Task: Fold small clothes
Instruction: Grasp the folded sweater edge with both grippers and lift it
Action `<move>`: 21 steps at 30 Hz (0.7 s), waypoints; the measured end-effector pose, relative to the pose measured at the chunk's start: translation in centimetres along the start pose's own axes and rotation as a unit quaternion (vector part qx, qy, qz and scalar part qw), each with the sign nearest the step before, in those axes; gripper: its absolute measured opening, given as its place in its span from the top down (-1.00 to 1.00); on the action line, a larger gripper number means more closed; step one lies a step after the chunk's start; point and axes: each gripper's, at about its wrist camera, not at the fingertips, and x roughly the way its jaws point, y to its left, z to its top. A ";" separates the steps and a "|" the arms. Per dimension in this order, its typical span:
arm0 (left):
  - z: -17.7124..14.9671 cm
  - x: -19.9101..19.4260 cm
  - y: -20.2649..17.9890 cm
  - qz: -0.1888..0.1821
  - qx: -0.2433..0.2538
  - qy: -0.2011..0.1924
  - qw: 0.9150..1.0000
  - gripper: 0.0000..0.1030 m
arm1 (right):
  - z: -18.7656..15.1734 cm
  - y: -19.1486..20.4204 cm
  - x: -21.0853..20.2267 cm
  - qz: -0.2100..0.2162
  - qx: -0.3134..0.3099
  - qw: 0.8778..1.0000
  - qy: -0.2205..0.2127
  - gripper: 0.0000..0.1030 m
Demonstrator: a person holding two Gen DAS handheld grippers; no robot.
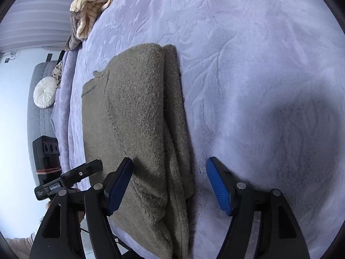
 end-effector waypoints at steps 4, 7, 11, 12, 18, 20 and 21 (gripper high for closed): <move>0.4 0.3 -1.3 -0.009 0.021 -0.001 1.000 -0.93 | 0.8 1.2 0.8 0.043 -0.025 0.999 0.013 -0.47; 0.4 1.1 -1.9 0.007 0.035 0.003 0.999 -0.93 | 1.4 1.7 2.1 0.038 -0.039 0.998 0.028 -0.47; 0.7 1.7 -1.4 -0.003 0.024 0.004 1.000 -0.97 | 1.9 1.3 3.5 0.046 -0.026 0.998 0.031 -0.47; 0.7 1.6 -1.5 -0.001 0.023 0.002 1.000 -0.97 | 1.9 1.2 3.6 0.049 -0.020 0.998 0.028 -0.47; -0.2 -0.3 -2.3 0.003 0.040 -0.029 0.999 -0.17 | 1.4 2.1 2.9 0.073 -0.011 0.997 0.018 0.33; -0.3 -1.3 -2.0 -0.009 0.039 -0.032 0.999 0.05 | 1.2 2.8 2.3 0.090 -0.009 0.996 0.011 0.37; -0.4 -1.7 -1.9 -0.017 0.039 -0.032 0.999 0.08 | 1.1 3.0 2.1 0.098 -0.006 0.995 0.010 0.37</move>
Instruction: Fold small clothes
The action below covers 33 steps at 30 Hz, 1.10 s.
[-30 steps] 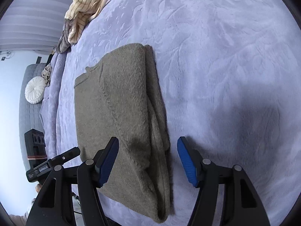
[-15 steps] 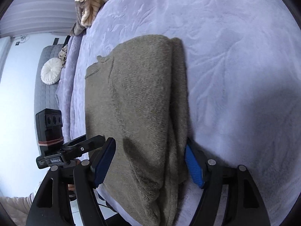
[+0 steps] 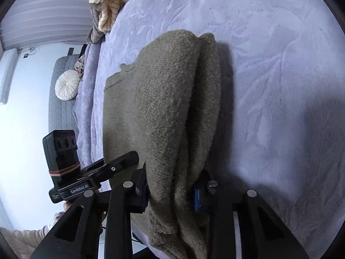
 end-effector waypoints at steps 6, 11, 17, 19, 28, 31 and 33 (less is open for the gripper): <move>-0.9 -3.0 -0.8 -0.031 0.022 -0.007 0.999 0.11 | -1.0 2.7 -0.7 0.052 0.021 0.998 -0.013 0.38; -2.8 -6.5 -0.4 -0.046 0.035 -0.024 0.998 0.11 | -3.1 5.7 -1.0 0.060 0.016 0.998 -0.019 0.38; -6.9 -11.0 2.0 -0.048 0.037 -0.035 0.998 0.11 | -7.2 8.7 0.2 0.068 0.011 0.997 -0.018 0.38; -8.6 -12.4 3.5 -0.038 0.038 -0.034 0.998 0.12 | -8.7 9.7 1.3 0.069 0.009 0.997 -0.013 0.38; -15.1 -15.1 10.7 0.008 -0.003 -0.031 0.999 0.11 | -12.6 13.0 9.8 0.069 0.000 0.997 0.029 0.38; -16.4 -14.2 13.3 0.040 -0.027 -0.023 0.999 0.11 | -12.6 13.0 12.5 0.044 -0.001 0.998 0.043 0.38; -17.1 -13.8 14.4 0.084 -0.037 -0.019 0.996 0.11 | -12.4 12.4 13.3 -0.004 0.006 0.999 0.046 0.38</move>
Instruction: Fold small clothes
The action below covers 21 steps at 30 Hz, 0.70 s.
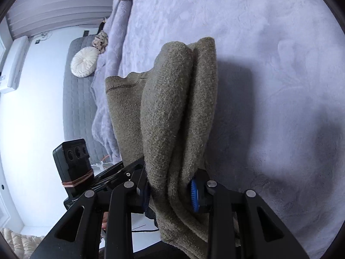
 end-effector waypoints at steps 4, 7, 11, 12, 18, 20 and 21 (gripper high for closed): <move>-1.2 -1.7 2.5 0.027 -0.023 -0.022 0.999 0.11 | 0.6 -1.2 -2.1 -0.077 0.025 0.996 -0.033 0.30; -1.8 -3.0 3.7 0.050 -0.022 -0.037 0.998 0.11 | 0.5 -1.1 -4.1 -0.111 0.028 0.992 -0.048 0.30; -1.7 -3.4 3.5 0.050 -0.012 -0.044 0.998 0.11 | -1.4 -0.6 -4.8 -0.087 0.030 0.995 -0.047 0.26; -1.5 -3.3 3.3 0.051 -0.008 -0.044 0.998 0.11 | -2.1 -0.9 -4.8 -0.077 0.030 0.996 -0.042 0.19; -0.4 -2.1 0.0 0.049 0.014 -0.051 0.997 0.10 | -3.6 -0.1 -2.1 -0.106 0.002 0.994 -0.023 0.84; -0.5 -2.0 -0.9 0.055 0.030 -0.054 0.997 0.05 | -3.6 1.8 -1.4 -0.185 -0.052 0.981 -0.018 0.85; -0.6 -1.7 -1.3 0.059 0.037 -0.052 0.996 0.05 | -3.6 2.0 -1.1 -0.215 -0.071 0.974 -0.012 0.85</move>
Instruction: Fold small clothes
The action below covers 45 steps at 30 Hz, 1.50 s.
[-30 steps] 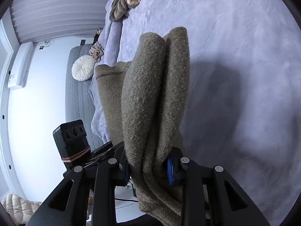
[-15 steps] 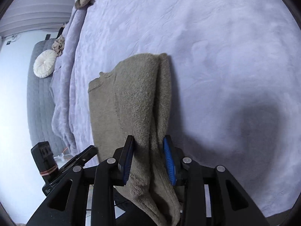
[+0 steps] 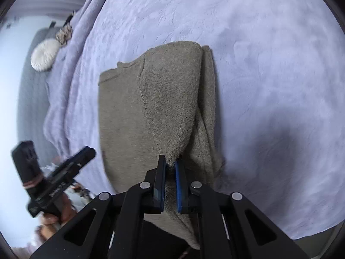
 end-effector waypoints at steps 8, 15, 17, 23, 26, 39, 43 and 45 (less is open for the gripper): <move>-2.3 3.9 -1.6 0.005 0.017 0.027 0.999 -0.06 | -0.1 -2.6 4.0 -0.066 -0.025 0.997 0.023 0.88; -3.2 3.5 -0.3 0.003 0.008 0.023 1.000 -0.26 | -2.0 -2.7 2.4 -0.102 -0.035 0.994 0.012 0.87; -3.3 3.4 -0.1 0.010 0.006 0.019 1.000 -0.26 | -3.1 -3.5 1.6 -0.127 -0.017 0.992 0.017 0.87; -3.3 3.6 -0.2 0.013 0.004 0.020 1.000 -0.26 | -5.5 -2.9 -2.9 -0.073 0.017 0.996 -0.048 0.87; -3.3 3.6 -0.4 0.016 0.007 0.019 1.000 -0.26 | -5.7 -0.4 -2.2 -0.053 -0.020 0.997 -0.043 0.87; -3.4 2.9 -0.7 0.013 -0.003 0.033 0.999 -0.27 | -7.1 -2.7 0.9 -0.086 0.020 0.996 0.004 0.48; -3.5 2.3 -0.8 0.019 0.002 0.034 0.999 -0.27 | -7.9 -2.9 -1.3 -0.089 0.040 0.995 -0.005 0.48; -3.7 2.0 -0.8 0.024 0.004 0.034 0.999 -0.27 | -7.5 -3.0 -2.0 -0.087 0.049 0.995 -0.008 0.48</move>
